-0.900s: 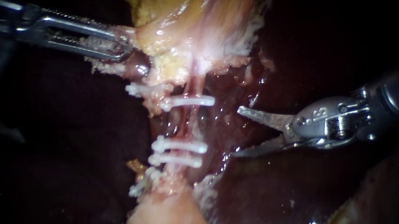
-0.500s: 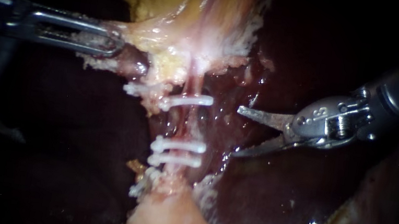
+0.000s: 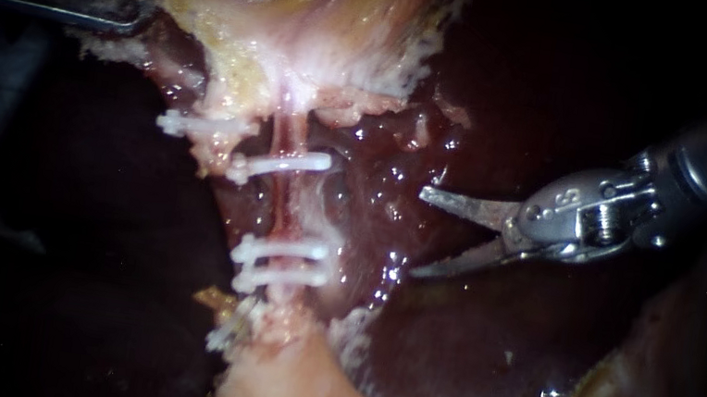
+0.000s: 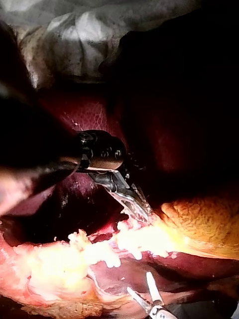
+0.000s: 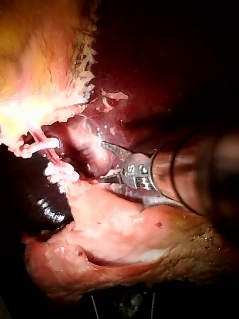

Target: Go to the cutting position right tube

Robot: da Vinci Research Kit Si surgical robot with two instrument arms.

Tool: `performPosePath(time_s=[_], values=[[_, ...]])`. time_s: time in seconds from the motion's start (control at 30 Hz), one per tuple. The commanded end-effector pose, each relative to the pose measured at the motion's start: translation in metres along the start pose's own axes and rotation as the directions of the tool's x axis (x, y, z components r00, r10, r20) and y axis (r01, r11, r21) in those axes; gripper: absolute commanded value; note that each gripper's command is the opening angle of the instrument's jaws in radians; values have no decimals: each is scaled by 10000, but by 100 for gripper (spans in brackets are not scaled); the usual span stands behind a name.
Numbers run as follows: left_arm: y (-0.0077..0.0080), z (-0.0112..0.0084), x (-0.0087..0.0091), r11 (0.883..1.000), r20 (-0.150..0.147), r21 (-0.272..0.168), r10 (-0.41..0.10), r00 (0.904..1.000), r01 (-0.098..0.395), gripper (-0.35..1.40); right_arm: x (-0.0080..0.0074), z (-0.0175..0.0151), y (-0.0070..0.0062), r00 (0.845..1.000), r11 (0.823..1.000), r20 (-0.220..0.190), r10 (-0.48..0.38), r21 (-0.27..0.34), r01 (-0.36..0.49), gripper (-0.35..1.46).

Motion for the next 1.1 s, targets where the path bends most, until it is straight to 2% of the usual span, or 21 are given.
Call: performPosePath(time_s=[0.03, 0.17, 0.27, 0.57, 0.83, 1.0, 1.1], values=[[-1, 3, -2, 10000, -10, 31, 9, 10000, -9, -35, 1, 3, -1, 10000, 10000, -51, -61, 73, 61, 145], [-1, 5, -5, 10000, -26, 54, 24, 10000, -24, -35, 10, 13, -5, 9986, 9968, -352, 393, 709, -367, 145], [-1, 5, -5, 10000, -26, 53, 25, 10000, -25, -35, 15, 22, -6, 9967, 9941, -449, 683, 871, -642, 145], [-1, 6, -7, 10000, -48, 90, 31, 10000, -31, -35, 22, 52, -9, 9874, 9777, -471, 1510, 1546, -1421, 143], [0, 6, -7, 10000, -49, 91, 31, 10000, -30, -35, 30, 77, -6, 9706, 9573, -1104, 2139, 2213, -1858, 143], [0, 6, -7, 10000, -50, 92, 31, 10000, -30, -35, 36, 89, -4, 9645, 9482, -1307, 2294, 2537, -1912, 141], [0, 6, -7, 10000, -50, 92, 31, 10000, -30, -35, 37, 95, -5, 9572, 9358, -1511, 2468, 2939, -1949, 139]])
